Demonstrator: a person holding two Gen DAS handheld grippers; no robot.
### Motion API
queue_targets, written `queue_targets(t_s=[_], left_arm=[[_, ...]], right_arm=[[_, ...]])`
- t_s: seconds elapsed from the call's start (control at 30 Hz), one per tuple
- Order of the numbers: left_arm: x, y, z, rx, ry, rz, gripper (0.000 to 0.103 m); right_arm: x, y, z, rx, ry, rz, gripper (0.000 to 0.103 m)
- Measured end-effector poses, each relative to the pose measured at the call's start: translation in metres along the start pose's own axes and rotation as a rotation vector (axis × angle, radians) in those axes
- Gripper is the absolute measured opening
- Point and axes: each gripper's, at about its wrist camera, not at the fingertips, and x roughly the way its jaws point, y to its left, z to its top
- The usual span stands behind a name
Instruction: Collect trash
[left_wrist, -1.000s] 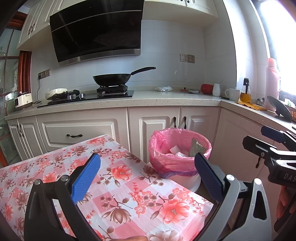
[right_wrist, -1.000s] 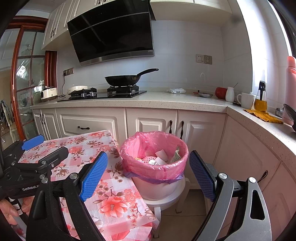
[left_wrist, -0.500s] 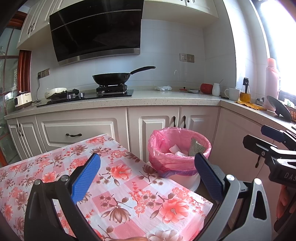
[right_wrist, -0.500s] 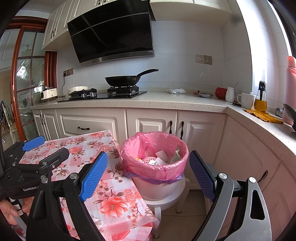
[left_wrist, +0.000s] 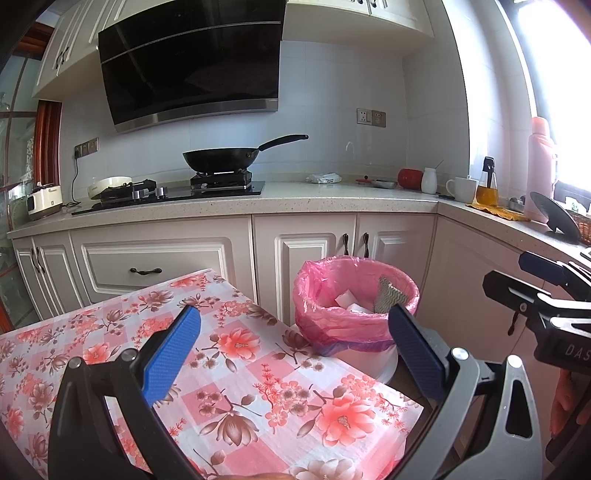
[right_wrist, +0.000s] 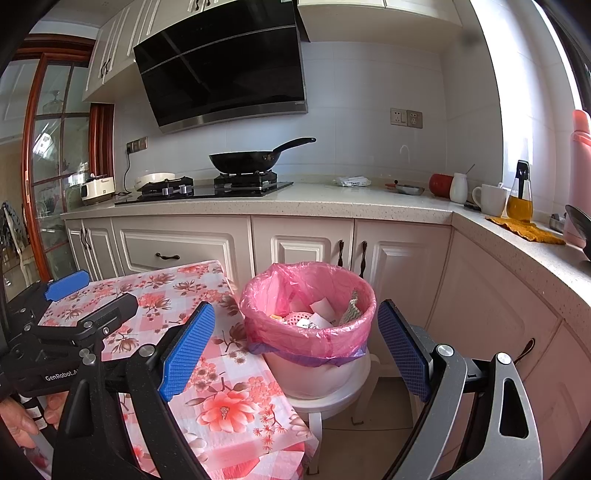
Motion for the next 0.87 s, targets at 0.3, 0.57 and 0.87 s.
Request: queue_targets(t_s=[0.3,0.57,0.87], left_arm=[[0.0,0.001,0.0,-0.004,-0.01,-0.006,0.098],[0.0,0.0,-0.001,0.002,-0.015,-0.009,0.098],[-0.003,-0.009,-0.001,0.058,-0.035,-0.014,0.098]], right_arm=[[0.0,0.0,-0.002,0.0,0.001,0.0,0.084],[0.001,0.001,-0.004,0.0,0.002,-0.009,0.084],[-0.001,0.001,-0.004,0.0,-0.001,-0.01,0.084]])
